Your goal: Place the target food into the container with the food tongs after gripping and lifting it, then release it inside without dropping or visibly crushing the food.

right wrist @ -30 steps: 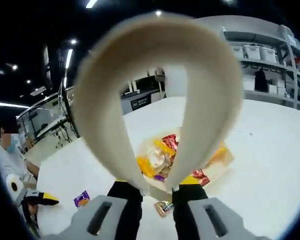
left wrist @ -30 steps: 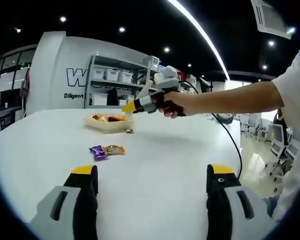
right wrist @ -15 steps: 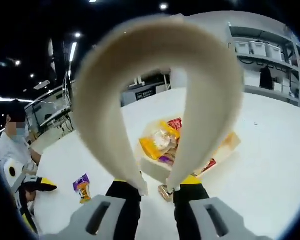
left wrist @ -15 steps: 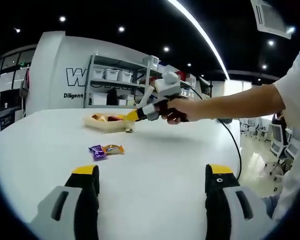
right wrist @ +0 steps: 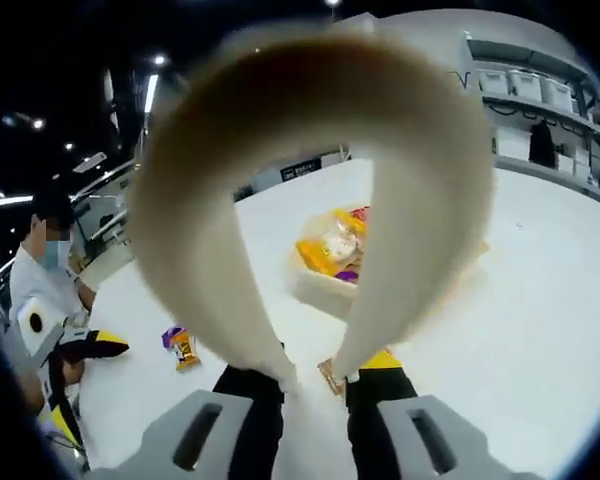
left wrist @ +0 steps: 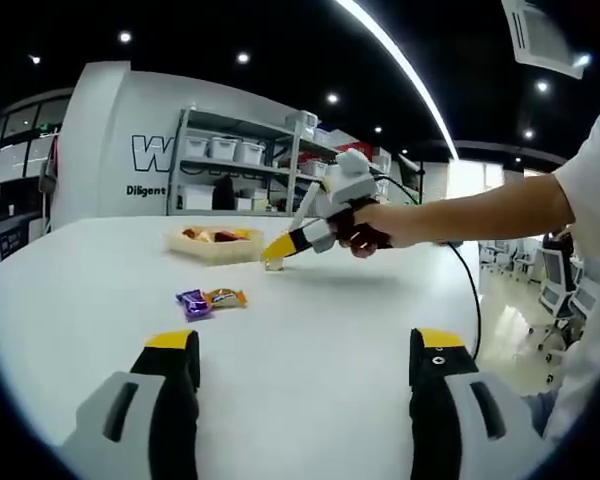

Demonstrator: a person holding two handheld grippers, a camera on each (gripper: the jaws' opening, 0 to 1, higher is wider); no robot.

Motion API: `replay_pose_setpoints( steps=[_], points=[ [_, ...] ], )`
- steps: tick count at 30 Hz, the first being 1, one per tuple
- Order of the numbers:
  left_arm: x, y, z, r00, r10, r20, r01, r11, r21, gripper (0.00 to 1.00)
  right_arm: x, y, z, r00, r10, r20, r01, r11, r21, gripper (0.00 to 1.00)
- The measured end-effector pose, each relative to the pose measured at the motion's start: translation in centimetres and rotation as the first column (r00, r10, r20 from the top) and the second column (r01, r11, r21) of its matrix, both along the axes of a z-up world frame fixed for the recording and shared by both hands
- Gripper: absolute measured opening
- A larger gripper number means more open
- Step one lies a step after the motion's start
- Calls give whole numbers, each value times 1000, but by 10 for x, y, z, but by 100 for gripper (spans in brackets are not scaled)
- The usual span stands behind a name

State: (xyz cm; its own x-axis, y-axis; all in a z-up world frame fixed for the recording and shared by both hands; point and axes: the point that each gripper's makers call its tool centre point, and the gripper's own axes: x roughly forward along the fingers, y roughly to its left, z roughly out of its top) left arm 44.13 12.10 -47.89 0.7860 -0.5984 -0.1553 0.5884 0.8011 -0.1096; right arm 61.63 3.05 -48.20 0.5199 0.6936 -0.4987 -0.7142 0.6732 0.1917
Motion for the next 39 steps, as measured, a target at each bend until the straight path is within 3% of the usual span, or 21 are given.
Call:
replay_pose_setpoints(
  steps=[4, 9, 16, 18, 22, 29, 32, 39],
  points=[
    [0, -1, 0, 1000, -4, -1, 4, 1000, 0, 84, -7, -28, 18, 998, -39, 48, 39, 999, 4, 18],
    [-1, -1, -1, 1000, -9, -1, 9, 1000, 5, 84, -5, -51, 18, 994, -86, 62, 88, 996, -27, 19],
    [0, 0, -1, 1000, -2, -2, 2, 1000, 6, 83, -1, -37, -3, 994, -85, 72, 89, 995, -45, 20],
    [0, 0, -2, 1000, -1, -6, 1, 1000, 7, 83, 2, -33, -5, 991, -80, 111, 88, 994, -71, 20],
    [-1, 0, -3, 1000, -4, -11, 4, 1000, 8, 83, 12, -37, -4, 985, -111, 132, 121, 990, -74, 20],
    [-2, -1, -2, 1000, -9, -7, 9, 1000, 4, 83, 25, -63, -2, 970, -233, 67, 234, 972, 7, 20],
    [-2, -1, -3, 1000, -11, -8, 11, 1000, 12, 83, 22, -56, 1, 976, -217, 35, 215, 975, 49, 20],
    [-1, -1, -2, 1000, -9, -3, 9, 1000, 8, 83, 19, -20, 4, 982, -182, 57, 180, 983, 40, 20]
  ],
)
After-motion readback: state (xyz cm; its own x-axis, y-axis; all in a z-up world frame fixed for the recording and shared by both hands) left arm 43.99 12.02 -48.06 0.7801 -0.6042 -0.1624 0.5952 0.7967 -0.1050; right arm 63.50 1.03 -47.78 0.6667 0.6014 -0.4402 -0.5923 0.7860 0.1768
